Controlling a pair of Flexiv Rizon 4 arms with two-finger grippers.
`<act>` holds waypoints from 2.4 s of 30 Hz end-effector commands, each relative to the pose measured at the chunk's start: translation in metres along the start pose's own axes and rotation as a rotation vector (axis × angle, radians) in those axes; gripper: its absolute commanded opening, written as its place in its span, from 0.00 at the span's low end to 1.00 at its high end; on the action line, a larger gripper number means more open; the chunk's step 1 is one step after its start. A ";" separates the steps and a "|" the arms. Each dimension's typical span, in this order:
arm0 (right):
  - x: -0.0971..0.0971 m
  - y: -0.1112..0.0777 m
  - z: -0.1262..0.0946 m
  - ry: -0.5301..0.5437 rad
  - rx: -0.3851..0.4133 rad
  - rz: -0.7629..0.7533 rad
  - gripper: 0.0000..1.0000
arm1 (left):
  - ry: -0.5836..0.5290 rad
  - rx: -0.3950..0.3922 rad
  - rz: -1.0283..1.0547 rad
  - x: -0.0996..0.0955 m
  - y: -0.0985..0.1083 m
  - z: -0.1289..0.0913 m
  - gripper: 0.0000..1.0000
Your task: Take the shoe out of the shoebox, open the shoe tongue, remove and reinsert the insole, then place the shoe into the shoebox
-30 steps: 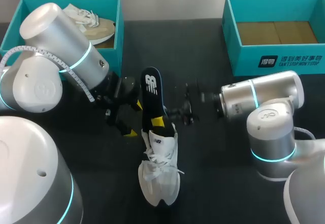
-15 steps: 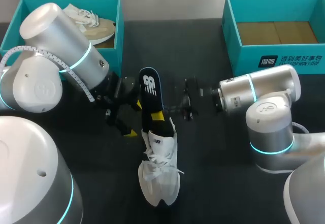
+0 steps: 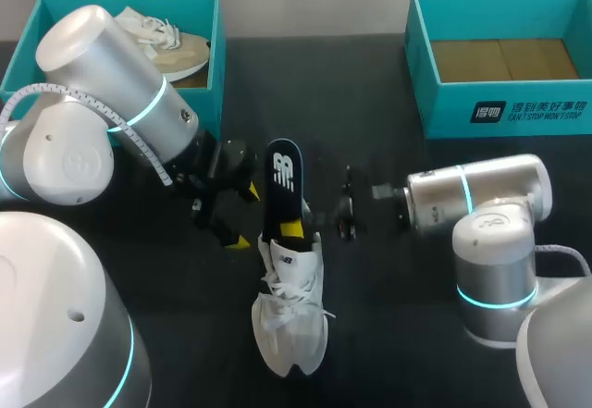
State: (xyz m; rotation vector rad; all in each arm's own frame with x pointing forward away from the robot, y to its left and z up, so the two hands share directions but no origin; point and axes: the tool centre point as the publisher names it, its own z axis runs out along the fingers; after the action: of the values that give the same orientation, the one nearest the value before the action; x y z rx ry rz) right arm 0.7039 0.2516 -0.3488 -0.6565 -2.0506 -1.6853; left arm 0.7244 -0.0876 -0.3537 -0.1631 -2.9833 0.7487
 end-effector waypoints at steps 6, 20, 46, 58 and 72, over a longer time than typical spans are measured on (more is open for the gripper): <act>0.008 -0.020 0.006 -0.010 -0.038 0.028 0.00 | 0.000 0.001 0.001 0.000 0.001 0.001 1.00; 0.009 -0.007 0.008 -0.008 -0.022 0.008 0.31 | 0.000 0.001 0.001 0.000 0.001 0.001 1.00; -0.010 0.026 0.007 -0.009 0.053 -0.024 0.00 | 0.000 0.001 0.001 0.000 0.001 0.001 1.00; -0.002 -0.006 0.009 -0.009 0.023 0.064 0.00 | 0.000 0.001 0.001 0.000 0.001 0.001 1.00; 0.009 -0.023 0.014 -0.004 0.021 0.145 0.00 | 0.000 0.001 0.001 0.000 0.001 0.001 1.00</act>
State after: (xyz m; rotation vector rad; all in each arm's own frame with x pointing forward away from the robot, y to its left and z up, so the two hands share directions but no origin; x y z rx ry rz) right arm 0.6852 0.2600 -0.3620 -0.7780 -1.9658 -1.5877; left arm 0.7244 -0.0876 -0.3537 -0.1631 -2.9833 0.7487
